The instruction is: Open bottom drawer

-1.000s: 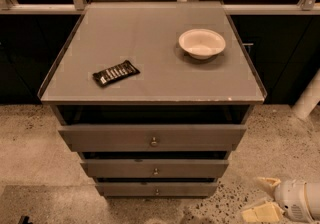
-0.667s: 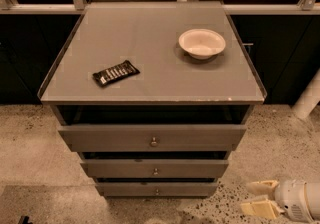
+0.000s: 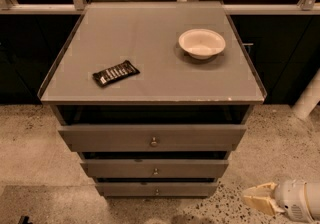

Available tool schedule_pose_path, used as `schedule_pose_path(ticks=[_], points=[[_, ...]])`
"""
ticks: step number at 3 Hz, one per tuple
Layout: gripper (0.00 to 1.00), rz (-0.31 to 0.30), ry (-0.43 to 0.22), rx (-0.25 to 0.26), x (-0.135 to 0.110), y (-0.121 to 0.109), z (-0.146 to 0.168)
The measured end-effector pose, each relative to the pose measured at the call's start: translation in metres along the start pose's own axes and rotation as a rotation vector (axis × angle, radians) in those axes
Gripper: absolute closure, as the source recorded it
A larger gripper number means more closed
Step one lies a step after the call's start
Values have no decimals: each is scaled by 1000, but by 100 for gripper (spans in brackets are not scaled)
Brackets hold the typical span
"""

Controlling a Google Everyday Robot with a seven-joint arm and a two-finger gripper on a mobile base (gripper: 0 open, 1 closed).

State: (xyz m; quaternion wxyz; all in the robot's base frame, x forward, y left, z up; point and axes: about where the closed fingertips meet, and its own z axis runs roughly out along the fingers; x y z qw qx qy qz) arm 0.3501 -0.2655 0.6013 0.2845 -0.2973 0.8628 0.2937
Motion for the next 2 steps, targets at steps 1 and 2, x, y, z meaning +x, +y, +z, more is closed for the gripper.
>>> schedule_pose_path(ticks=[1,2], points=[[100,1,-38,-10,9,-15,16],[100,-11,-92,-48,21,-40,47]])
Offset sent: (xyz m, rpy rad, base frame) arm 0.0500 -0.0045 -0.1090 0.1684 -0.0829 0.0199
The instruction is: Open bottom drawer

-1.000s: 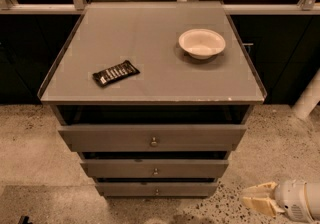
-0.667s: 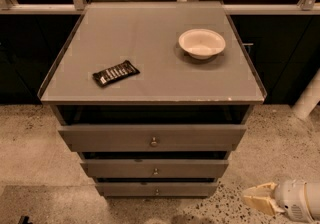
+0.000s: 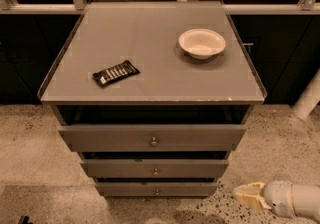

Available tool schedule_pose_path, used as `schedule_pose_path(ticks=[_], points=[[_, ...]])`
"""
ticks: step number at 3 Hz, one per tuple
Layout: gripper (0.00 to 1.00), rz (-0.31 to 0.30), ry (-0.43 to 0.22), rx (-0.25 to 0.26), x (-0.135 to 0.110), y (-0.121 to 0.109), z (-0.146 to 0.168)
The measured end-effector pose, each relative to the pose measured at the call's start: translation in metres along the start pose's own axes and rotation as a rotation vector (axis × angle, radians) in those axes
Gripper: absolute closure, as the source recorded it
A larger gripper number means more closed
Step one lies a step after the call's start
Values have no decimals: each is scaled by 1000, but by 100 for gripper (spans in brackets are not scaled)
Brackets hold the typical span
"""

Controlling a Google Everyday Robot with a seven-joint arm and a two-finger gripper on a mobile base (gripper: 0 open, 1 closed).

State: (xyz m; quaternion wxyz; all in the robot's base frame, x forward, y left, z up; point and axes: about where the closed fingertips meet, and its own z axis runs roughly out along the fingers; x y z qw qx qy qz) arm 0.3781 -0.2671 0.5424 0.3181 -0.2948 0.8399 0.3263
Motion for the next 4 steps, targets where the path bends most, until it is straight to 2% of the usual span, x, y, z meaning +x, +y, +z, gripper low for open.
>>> schedule_pose_path(ticks=[1,2,3,4], points=[[100,-4,-18,-63,13,-25,31],[100,31,6,-110,30,-49,61],[100,34,5,-114,32,-52,65],[100,64,-40,-70,42,-59,74]])
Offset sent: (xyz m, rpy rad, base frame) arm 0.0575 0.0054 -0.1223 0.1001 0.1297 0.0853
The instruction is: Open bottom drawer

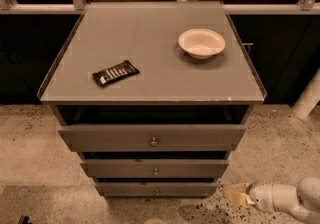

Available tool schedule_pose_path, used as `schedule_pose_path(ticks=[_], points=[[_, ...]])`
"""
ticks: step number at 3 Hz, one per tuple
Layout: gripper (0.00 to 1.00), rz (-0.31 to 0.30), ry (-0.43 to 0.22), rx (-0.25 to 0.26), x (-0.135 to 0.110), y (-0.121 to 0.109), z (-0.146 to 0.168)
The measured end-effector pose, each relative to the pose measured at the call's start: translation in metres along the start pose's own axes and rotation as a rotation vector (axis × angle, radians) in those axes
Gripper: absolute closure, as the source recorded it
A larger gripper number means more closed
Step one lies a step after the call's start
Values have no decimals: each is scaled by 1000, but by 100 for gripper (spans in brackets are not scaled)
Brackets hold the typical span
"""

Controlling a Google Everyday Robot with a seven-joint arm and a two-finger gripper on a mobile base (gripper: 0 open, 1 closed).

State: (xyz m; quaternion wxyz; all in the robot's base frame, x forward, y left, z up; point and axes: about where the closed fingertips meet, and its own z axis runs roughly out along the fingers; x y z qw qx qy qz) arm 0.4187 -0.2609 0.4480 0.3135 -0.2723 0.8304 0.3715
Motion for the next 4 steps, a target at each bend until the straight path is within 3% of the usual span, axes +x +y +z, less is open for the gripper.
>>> schedule_pose_path(ticks=[1,2,4], points=[[100,43,-106,14,28,-32,52],[100,43,-106,14,28,-32,52],[100,105,-186,17,66,-49,87]])
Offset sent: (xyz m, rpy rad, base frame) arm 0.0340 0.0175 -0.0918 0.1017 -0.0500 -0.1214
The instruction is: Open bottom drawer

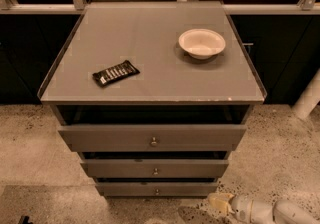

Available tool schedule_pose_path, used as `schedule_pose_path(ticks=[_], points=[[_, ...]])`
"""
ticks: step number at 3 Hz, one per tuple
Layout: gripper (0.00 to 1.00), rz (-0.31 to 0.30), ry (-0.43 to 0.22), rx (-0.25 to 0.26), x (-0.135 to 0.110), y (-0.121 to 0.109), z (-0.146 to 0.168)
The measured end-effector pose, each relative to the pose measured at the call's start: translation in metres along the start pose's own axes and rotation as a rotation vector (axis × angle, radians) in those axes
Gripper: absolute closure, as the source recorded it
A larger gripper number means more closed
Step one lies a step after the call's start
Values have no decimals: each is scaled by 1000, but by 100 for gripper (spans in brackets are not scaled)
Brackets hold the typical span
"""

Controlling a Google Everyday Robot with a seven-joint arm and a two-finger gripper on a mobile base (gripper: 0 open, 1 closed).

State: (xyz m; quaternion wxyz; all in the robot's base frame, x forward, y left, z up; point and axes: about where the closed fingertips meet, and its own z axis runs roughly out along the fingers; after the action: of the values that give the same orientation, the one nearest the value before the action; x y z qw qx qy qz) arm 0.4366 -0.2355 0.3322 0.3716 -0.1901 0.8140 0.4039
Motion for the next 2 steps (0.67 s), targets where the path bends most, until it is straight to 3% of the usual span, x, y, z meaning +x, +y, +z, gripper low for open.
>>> schedule_pose_path(ticks=[1,2], points=[[100,52,0,-7,26,-31,28],[100,51,0,-6,25,-32,29]])
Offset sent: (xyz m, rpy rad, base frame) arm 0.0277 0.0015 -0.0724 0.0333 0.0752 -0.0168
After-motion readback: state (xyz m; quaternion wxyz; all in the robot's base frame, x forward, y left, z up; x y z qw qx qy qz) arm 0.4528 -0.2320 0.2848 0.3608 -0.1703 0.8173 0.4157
